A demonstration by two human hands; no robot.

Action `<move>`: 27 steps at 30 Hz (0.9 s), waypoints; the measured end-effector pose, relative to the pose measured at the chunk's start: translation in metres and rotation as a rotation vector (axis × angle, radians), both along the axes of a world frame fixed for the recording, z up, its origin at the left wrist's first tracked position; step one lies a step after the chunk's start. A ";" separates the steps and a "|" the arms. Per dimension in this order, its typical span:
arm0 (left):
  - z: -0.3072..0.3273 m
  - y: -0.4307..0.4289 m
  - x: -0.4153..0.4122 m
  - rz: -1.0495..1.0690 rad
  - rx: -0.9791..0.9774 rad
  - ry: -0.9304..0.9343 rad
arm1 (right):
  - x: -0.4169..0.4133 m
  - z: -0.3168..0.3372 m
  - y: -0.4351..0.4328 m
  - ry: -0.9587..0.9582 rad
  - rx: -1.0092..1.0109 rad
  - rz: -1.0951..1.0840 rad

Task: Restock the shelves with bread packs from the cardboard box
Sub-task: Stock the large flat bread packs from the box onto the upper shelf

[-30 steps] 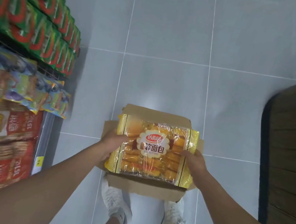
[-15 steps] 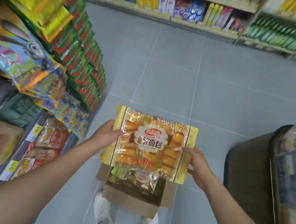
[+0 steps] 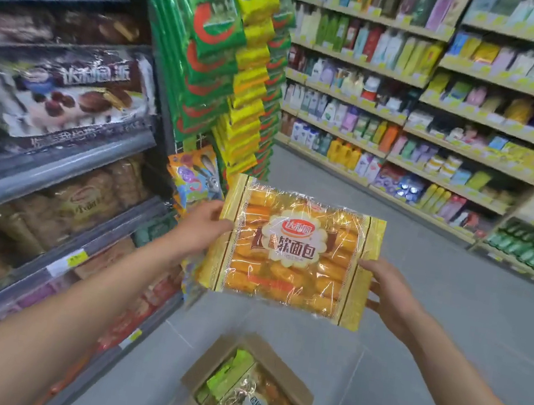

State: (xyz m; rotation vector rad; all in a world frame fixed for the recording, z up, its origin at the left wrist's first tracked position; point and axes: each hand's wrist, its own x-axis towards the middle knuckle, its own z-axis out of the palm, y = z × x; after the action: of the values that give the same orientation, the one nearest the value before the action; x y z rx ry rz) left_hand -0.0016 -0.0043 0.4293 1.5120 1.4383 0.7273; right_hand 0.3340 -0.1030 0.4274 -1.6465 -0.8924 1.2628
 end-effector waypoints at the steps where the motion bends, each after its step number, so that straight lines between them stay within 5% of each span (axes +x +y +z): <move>1: 0.011 -0.005 -0.012 0.023 0.013 -0.019 | -0.009 0.011 0.004 -0.008 0.024 0.034; 16: 0.099 -0.097 -0.246 0.410 0.158 -0.185 | -0.248 0.094 0.059 0.007 0.170 0.409; 27: 0.108 -0.162 -0.429 0.676 0.226 -0.088 | -0.454 0.104 0.065 0.050 0.181 0.634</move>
State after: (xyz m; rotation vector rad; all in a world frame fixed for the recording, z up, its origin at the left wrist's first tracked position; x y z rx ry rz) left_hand -0.4306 -0.1666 0.5369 1.1177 1.8616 1.3792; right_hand -0.1197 -0.0378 0.5314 -1.2173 -1.5213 1.5699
